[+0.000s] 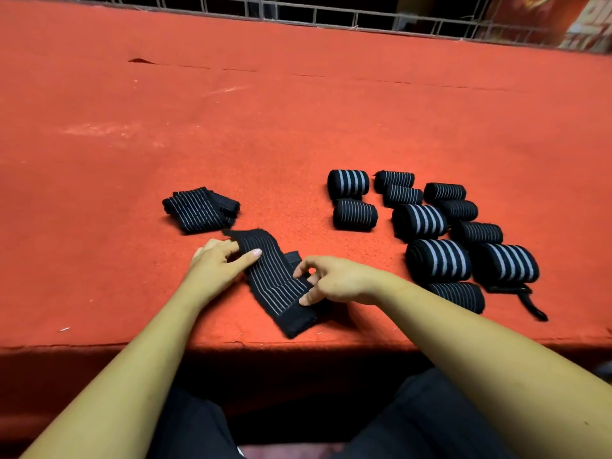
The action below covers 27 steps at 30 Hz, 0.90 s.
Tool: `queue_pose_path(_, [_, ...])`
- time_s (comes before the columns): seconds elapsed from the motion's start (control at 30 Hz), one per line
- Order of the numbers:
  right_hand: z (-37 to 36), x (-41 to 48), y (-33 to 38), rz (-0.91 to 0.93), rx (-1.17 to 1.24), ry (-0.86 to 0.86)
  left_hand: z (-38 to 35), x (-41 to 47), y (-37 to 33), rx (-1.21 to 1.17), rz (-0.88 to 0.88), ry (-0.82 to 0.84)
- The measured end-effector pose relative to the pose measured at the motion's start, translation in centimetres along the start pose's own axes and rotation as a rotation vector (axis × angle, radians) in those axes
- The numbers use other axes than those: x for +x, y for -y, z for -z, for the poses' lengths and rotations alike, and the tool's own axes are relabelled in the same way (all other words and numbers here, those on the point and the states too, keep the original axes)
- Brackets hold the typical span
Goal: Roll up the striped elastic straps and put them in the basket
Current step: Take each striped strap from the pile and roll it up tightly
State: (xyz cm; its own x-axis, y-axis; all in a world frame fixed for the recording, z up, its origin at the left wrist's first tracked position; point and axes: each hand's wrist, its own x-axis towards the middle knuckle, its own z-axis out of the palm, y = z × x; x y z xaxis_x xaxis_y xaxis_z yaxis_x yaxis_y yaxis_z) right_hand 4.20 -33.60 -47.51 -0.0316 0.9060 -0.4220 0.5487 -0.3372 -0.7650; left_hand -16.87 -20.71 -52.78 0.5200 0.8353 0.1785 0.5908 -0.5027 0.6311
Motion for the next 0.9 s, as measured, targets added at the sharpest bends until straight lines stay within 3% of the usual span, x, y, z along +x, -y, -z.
queue_pose_path(0.17, [-0.4,0.9,0.2,-0.015,0.003,-0.264,-0.1,0.4,1.5,-0.058,-0.005,0.029])
queue_pose_path(0.3, [-0.6,2.8,0.7,-0.030,-0.298,-0.374,0.1,0.3,1.6,-0.167,0.013,0.037])
queue_pose_path(0.37, [-0.8,3.8,0.8,-0.033,-0.330,-0.398,0.2,0.1,1.3,-0.186,0.017,0.021])
queue_pose_path(0.53, [-0.5,4.9,0.6,-0.085,-0.197,-0.414,0.2,-0.1,0.6,-0.201,0.041,0.014])
queue_pose_path(0.67, [-0.4,4.9,0.7,-0.026,0.131,-0.516,0.2,-0.1,0.6,-0.269,0.074,-0.007])
queue_pose_path(0.83, [2.5,4.6,0.8,-0.064,0.276,-0.845,0.3,-0.3,0.0,-0.388,0.172,-0.187])
queue_pose_path(0.9, [4.0,3.6,0.8,-0.039,0.353,-0.903,0.5,-0.4,0.1,-0.373,0.215,-0.233])
